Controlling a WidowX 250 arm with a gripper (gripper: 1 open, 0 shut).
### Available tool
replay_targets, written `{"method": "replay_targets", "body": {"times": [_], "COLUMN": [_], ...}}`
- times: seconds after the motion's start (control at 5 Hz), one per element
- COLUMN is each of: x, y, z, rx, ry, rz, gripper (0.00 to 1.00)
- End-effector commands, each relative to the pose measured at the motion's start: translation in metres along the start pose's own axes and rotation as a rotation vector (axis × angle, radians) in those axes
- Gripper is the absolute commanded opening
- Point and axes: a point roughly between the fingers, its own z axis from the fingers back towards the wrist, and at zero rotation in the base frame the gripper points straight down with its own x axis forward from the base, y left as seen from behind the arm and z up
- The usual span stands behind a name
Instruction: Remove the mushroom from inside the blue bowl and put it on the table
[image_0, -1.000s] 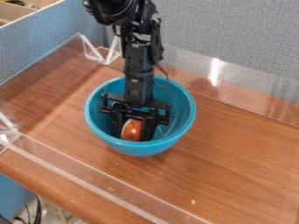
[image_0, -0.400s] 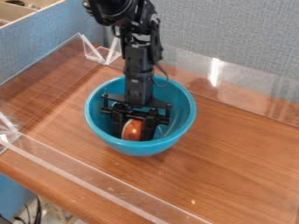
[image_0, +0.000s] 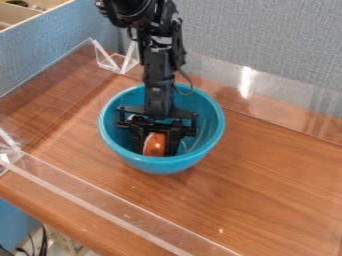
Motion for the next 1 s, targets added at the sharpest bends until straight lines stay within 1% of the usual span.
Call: {"method": "replay_targets", "body": {"times": [0.0, 0.2, 0.4, 0.6, 0.8], "x": [0.008, 0.007, 0.009, 0.006, 0.003], "y": [-0.002, -0.002, -0.003, -0.01, -0.014], "z": [0.007, 0.016, 0.028, 0.038, 0.043], "rx": [-0.004, 0.0, 0.005, 0.012, 0.027], "ry": [-0.041, -0.042, -0.042, -0.05, -0.06], "rz": [-0.033, -0.081, -0.145, -0.194, -0.287], "gripper": [0.0, 0.0, 0.0, 0.0, 0.0]}}
